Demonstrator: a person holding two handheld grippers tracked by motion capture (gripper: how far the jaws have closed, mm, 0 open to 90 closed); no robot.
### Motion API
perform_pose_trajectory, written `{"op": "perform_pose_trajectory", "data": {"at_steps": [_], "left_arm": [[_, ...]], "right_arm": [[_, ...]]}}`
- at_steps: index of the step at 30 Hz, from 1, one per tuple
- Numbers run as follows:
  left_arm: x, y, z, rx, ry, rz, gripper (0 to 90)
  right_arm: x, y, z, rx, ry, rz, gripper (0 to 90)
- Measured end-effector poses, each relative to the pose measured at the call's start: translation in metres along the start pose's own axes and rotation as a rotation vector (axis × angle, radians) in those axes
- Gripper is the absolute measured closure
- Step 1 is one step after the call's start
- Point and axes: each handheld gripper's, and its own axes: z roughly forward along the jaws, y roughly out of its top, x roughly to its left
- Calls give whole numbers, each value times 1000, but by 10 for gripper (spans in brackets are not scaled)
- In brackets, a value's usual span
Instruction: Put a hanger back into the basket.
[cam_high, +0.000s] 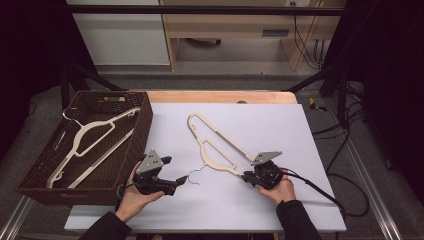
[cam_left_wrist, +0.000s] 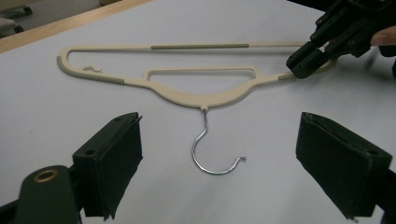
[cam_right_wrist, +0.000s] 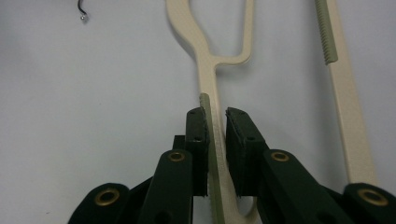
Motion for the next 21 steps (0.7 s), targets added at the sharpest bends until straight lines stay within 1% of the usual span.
{"op": "perform_pose_trajectory", "data": {"at_steps": [1, 2, 3, 4, 7, 9, 10, 11, 13, 14, 15, 16, 17, 21], "left_arm": [[0, 2, 3, 2, -2, -1, 148], [0, 5, 6, 9, -1, 3, 150], [0, 6, 9, 12, 0, 4, 155], [0, 8, 15, 19, -2, -4, 158], [0, 13, 28, 38, -3, -3, 174], [1, 15, 39, 53, -2, -1, 188], [2, 15, 44, 59, -5, -2, 197], [3, 15, 49, 66, -12, -7, 215], [6, 13, 59, 93, -9, -10, 248], [7, 12, 64, 110, -12, -11, 264], [8, 10, 68, 117, -12, -15, 288], [10, 8, 74, 135, -15, -23, 308], [11, 7, 77, 144, -19, -24, 339], [11, 5, 88, 171, -26, -19, 414]], "right_arm": [[1, 2, -2, -5, 0, 5, 796], [1, 3, -5, -11, 1, -8, 796], [3, 5, -7, -17, 5, 0, 796], [5, 6, -8, -23, 8, 13, 796], [8, 10, -11, -25, 4, 12, 797], [9, 12, -13, -32, 10, 1, 798], [10, 13, -15, -37, 3, 6, 797], [11, 14, -16, -36, 0, 13, 797], [12, 16, -19, -53, 5, 5, 798], [13, 16, -20, -44, -3, 14, 798], [12, 17, -20, -46, 1, 0, 798], [13, 17, -20, -49, 8, 1, 798], [13, 17, -21, -46, 4, 2, 797], [13, 17, -21, -51, 2, 12, 798]]}}
